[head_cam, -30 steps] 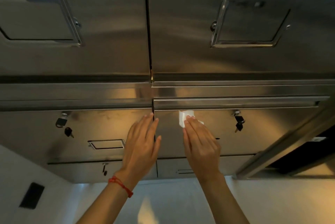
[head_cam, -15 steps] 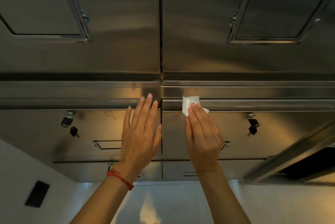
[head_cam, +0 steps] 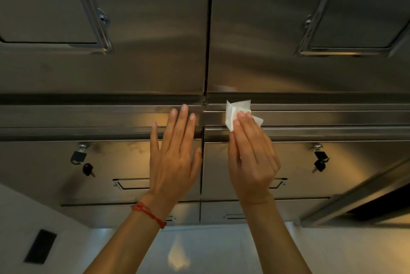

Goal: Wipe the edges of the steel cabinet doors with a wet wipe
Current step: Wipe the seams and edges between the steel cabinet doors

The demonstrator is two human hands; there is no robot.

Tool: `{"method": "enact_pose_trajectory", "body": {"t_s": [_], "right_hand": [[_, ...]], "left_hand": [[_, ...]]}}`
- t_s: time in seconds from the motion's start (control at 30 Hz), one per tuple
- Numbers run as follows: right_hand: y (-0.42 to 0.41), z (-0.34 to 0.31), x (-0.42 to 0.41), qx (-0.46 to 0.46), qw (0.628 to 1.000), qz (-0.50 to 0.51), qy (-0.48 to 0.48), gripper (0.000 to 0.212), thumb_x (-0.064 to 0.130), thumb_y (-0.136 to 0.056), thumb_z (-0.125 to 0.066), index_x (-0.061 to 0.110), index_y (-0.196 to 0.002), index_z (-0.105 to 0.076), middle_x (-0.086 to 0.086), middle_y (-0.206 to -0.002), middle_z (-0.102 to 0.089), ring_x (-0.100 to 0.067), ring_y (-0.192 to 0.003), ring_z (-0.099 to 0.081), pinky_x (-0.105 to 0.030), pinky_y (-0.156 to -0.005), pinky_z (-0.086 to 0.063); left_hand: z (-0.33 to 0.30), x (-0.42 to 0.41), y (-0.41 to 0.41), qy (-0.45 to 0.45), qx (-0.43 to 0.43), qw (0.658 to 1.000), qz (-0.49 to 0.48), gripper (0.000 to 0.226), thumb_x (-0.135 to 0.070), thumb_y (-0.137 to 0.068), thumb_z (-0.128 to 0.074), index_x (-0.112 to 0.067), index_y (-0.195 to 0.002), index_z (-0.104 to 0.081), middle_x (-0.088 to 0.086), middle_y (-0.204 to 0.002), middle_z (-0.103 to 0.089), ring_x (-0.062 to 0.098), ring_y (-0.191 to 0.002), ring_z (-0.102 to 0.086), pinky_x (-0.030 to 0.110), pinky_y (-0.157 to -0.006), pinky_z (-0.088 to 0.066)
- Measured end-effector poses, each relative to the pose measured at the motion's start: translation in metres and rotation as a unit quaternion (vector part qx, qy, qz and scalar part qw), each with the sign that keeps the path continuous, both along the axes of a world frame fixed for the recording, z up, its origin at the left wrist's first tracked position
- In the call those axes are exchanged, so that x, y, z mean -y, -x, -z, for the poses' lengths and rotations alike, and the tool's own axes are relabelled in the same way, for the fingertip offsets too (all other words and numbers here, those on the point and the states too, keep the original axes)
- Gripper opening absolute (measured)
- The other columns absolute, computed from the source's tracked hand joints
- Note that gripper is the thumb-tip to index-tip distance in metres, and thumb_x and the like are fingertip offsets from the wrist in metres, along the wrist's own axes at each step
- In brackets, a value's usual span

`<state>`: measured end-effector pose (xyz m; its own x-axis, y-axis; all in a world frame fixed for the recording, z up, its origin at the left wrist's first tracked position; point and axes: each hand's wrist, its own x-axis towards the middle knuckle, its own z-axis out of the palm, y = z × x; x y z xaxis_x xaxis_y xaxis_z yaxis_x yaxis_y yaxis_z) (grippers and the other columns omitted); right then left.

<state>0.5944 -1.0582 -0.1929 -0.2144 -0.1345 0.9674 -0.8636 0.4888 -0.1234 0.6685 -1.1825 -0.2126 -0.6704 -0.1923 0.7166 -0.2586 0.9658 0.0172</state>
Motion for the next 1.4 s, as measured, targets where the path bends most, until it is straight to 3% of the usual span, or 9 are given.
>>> {"method": "enact_pose_trajectory", "body": {"t_s": [0.27, 0.5, 0.63, 0.9, 1.07, 1.23, 1.4], "right_hand": [[0.013, 0.001, 0.018, -0.018, 1.0, 0.006, -0.024, 0.023, 0.001, -0.079, -0.072, -0.004, -0.101, -0.067, -0.019, -0.108, -0.066, -0.029, -0.106, -0.062, -0.042, -0.088, -0.053], [0.016, 0.007, 0.025, -0.028, 0.999, 0.002, -0.031, 0.027, 0.002, -0.082, -0.069, -0.001, -0.108, -0.063, -0.017, -0.115, -0.063, -0.028, -0.113, -0.058, -0.04, -0.098, -0.045], [0.018, 0.007, 0.029, -0.025, 0.999, -0.016, -0.04, 0.028, 0.002, -0.082, -0.07, -0.001, -0.109, -0.063, -0.017, -0.116, -0.062, -0.028, -0.114, -0.057, -0.041, -0.094, -0.049], [0.028, 0.008, 0.019, -0.03, 0.998, -0.004, -0.059, 0.029, 0.001, -0.082, -0.071, 0.0, -0.109, -0.064, -0.014, -0.119, -0.061, -0.028, -0.116, -0.056, -0.042, -0.092, -0.051], [0.026, 0.008, 0.021, -0.026, 0.999, 0.002, -0.04, 0.027, 0.0, -0.082, -0.071, -0.002, -0.107, -0.065, -0.015, -0.117, -0.062, -0.029, -0.115, -0.055, -0.039, -0.096, -0.047], [0.024, 0.005, 0.03, -0.041, 0.997, -0.041, -0.05, 0.029, -0.003, -0.078, -0.073, -0.002, -0.106, -0.068, -0.014, -0.117, -0.062, -0.028, -0.115, -0.056, -0.041, -0.088, -0.053], [0.03, 0.009, 0.017, -0.031, 0.998, -0.028, -0.054, 0.031, -0.002, -0.081, -0.071, -0.002, -0.111, -0.064, -0.014, -0.12, -0.061, -0.029, -0.118, -0.054, -0.041, -0.093, -0.05]], "left_hand": [[-0.007, 0.007, 0.015, 0.039, -0.023, 0.999, 0.001, 0.059, -0.029, -0.092, -0.04, -0.004, -0.143, -0.022, 0.014, -0.149, -0.022, 0.024, -0.14, -0.017, 0.054, -0.112, -0.011], [-0.008, 0.009, 0.02, 0.023, -0.047, 0.999, 0.014, 0.058, -0.03, -0.093, -0.038, -0.004, -0.143, -0.021, 0.014, -0.148, -0.023, 0.024, -0.139, -0.016, 0.054, -0.111, -0.011], [-0.007, 0.011, 0.022, 0.029, -0.049, 0.998, 0.009, 0.057, -0.031, -0.095, -0.034, -0.004, -0.143, -0.02, 0.015, -0.147, -0.024, 0.025, -0.139, -0.016, 0.054, -0.111, -0.01], [-0.005, 0.013, 0.023, 0.042, -0.037, 0.998, 0.003, 0.06, -0.034, -0.096, -0.032, -0.005, -0.145, -0.013, 0.013, -0.15, -0.017, 0.021, -0.144, 0.001, 0.054, -0.111, -0.009], [-0.004, 0.015, 0.024, 0.056, -0.02, 0.998, -0.005, 0.07, -0.036, -0.095, -0.031, -0.01, -0.148, 0.006, 0.006, -0.154, -0.001, 0.02, -0.143, 0.009, 0.052, -0.112, -0.004], [-0.004, 0.011, 0.027, 0.044, -0.025, 0.999, -0.006, 0.074, -0.038, -0.093, -0.032, -0.01, -0.147, 0.01, 0.009, -0.152, -0.009, 0.019, -0.143, 0.011, 0.049, -0.113, 0.0], [-0.005, 0.011, 0.026, 0.042, -0.014, 0.999, -0.007, 0.074, -0.038, -0.093, -0.032, -0.011, -0.147, 0.01, 0.011, -0.152, -0.01, 0.019, -0.143, 0.011, 0.05, -0.113, -0.001]]}}
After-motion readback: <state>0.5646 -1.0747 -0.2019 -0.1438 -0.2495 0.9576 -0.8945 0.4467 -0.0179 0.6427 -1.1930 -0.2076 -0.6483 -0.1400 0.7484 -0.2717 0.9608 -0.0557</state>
